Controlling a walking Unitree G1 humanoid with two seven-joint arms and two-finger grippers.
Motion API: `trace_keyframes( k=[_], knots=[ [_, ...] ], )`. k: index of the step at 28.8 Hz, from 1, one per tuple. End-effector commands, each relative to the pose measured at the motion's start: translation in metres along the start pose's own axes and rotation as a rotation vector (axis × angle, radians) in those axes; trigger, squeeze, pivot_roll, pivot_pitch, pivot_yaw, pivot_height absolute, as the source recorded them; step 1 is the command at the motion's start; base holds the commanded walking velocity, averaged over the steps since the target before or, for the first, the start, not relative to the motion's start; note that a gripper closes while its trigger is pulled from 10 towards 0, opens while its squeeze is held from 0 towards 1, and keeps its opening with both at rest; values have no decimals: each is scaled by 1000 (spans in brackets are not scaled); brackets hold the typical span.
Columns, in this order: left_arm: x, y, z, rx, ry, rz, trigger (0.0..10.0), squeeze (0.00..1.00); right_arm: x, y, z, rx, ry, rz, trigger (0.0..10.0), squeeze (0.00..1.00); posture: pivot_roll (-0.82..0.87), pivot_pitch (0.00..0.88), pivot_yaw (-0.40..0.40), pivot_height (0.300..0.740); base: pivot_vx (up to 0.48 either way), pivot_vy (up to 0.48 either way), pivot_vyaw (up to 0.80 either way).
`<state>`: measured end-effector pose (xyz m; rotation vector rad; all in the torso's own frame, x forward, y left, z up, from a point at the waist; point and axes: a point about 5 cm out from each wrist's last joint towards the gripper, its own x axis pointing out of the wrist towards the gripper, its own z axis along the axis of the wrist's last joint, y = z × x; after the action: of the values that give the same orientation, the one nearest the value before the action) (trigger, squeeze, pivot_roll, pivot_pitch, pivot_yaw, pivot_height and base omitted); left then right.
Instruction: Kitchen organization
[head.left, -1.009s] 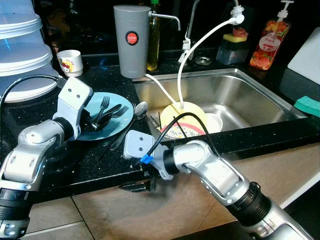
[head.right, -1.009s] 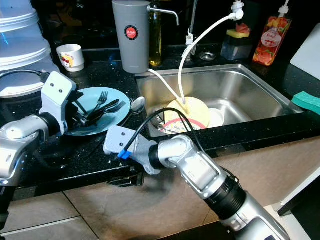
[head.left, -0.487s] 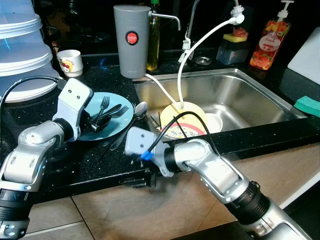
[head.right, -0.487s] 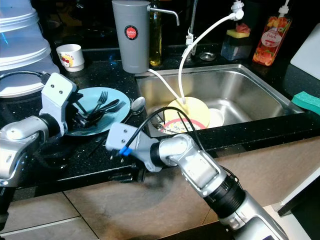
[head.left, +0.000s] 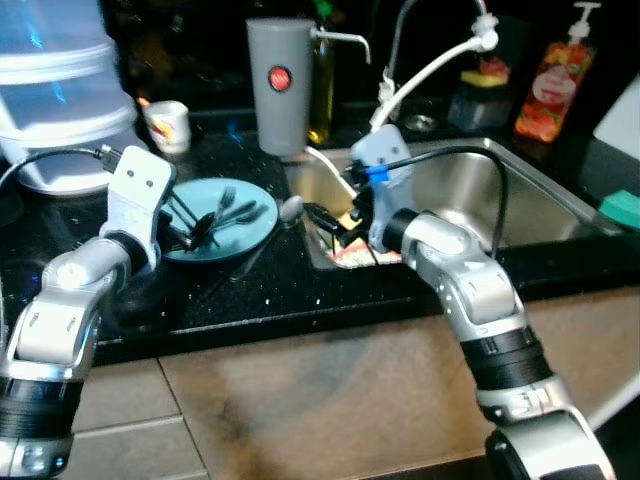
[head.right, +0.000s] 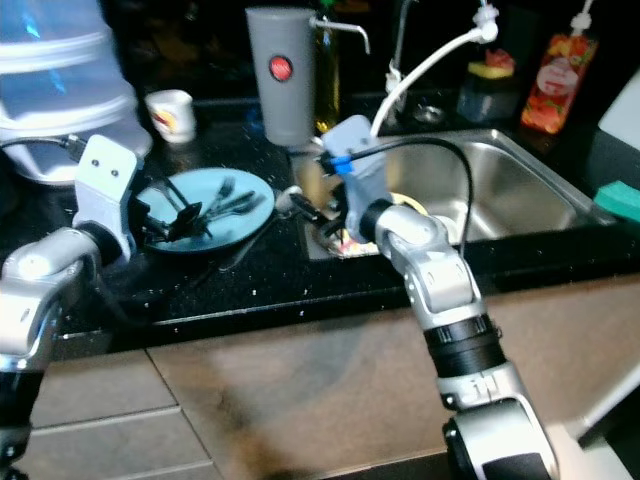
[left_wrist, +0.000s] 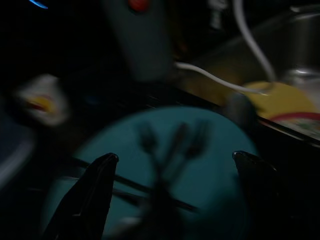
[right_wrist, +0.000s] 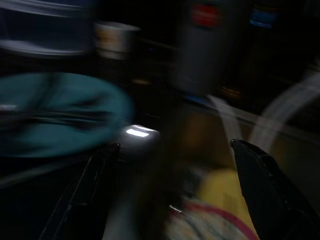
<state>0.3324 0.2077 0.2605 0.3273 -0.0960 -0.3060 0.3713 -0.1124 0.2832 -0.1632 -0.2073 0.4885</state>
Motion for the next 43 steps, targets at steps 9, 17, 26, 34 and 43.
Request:
trace_keyframes(
  k=[9,17,26,34,43],
  knots=[
    [-4,4,-22,-334,113,279,10000,0,-26,-21,-21,278,-21,-140,10000,0,57,78,-33,740,0,0,0],
    [-4,9,-25,-273,94,310,10000,0,-39,-34,-50,338,27,-338,10000,0,43,95,-7,740,0,0,0],
    [-2,-4,-7,-200,-4,238,10000,0,-49,-44,-52,389,-40,-436,10000,0,55,99,7,740,0,0,0],
    [-4,1,-5,-169,-15,264,10000,0,-47,-38,-51,391,-58,-437,10000,0,59,100,1,740,0,0,0],
    [-5,-1,-4,-191,-37,256,10000,0,-42,-31,-42,393,-98,-374,10000,0,59,100,-3,740,0,0,0]
  ],
)
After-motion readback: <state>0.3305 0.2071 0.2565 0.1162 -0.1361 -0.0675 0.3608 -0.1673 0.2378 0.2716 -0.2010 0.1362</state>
